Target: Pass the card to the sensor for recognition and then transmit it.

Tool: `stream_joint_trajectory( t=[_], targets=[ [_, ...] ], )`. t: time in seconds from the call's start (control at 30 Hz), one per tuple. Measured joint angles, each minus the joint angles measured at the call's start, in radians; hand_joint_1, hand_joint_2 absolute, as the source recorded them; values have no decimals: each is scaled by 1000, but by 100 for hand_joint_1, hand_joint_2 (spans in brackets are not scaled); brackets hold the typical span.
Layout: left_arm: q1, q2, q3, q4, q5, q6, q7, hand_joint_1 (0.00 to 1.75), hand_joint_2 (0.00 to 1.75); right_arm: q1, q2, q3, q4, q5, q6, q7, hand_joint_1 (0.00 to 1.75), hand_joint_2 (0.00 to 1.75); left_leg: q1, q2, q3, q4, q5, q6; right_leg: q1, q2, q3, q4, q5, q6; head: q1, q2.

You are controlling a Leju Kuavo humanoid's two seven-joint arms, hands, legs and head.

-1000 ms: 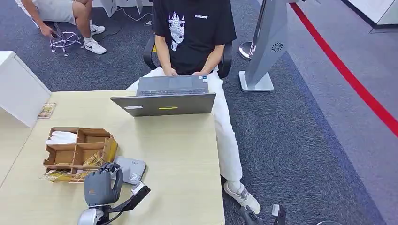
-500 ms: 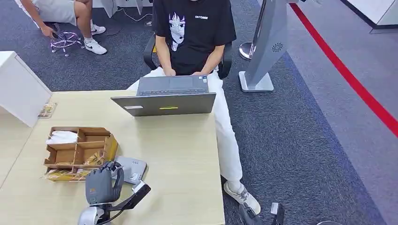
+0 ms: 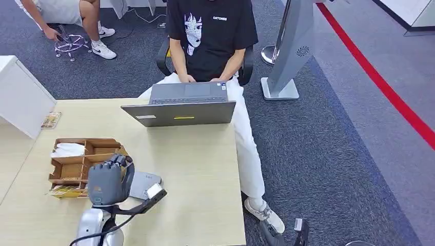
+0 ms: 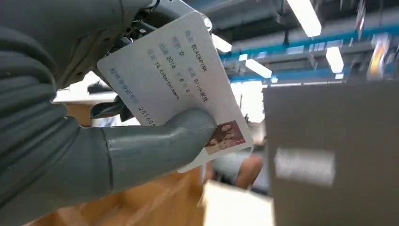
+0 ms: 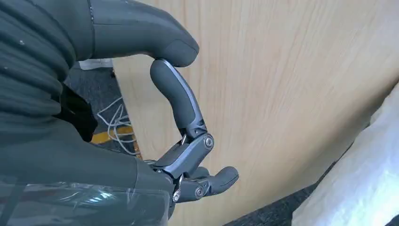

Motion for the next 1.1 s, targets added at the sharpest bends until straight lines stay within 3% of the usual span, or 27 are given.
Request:
stream_joint_trajectory(
  t=[0.2, 0.37, 0.57, 0.67, 0.83, 1.0, 1.1],
  targets=[
    [-3, 3, -8, -11, 2, -2, 3, 175, 175, -1, 0, 0, 0, 0, 0, 1, 0, 175, 0, 0, 0, 0, 0, 0, 0, 0, 0, 0, 0, 0, 0, 0],
    [-96, 73, -93, -153, 104, -47, 9, 175, 175, -17, 0, 0, 0, 2, 0, 7, 0, 175, 0, 0, 0, 0, 1, 0, 0, 0, 0, 0, 0, 0, 0, 0],
    [-252, 163, -94, -124, 97, -115, 58, 175, 175, -34, 0, 8, 1, 22, 4, 32, 0, 175, 0, -1, 0, 0, 3, 0, 0, 0, -1, 1, 1, 0, 0, 0],
    [-373, 215, -76, -20, 61, -142, 90, 175, 175, -43, 0, 18, 2, 35, 3, 45, 0, 175, 0, 0, -1, 0, 5, -1, 0, 0, -2, 2, 3, -1, 0, 0],
    [-600, 278, -54, 282, 16, -160, 119, 175, 175, -64, 8, 36, 5, 39, -22, 61, 0, 175, 0, 0, -2, 0, 7, -1, 0, 1, -4, 2, 6, -1, 0, 0],
    [-753, 299, -55, 556, -74, -170, 179, 175, 175, -80, 10, 56, 8, 54, -36, 76, 0, 175, 0, 0, -3, 0, 8, -1, 0, 1, -4, 2, 7, -1, 0, 0],
    [-808, 298, -69, 661, -93, -179, 220, 175, 175, -86, 10, 61, 10, 54, -41, 76, 0, 175, 0, 0, -3, 0, 8, -1, 0, 1, -5, 2, 7, -1, 0, 0]
  ],
)
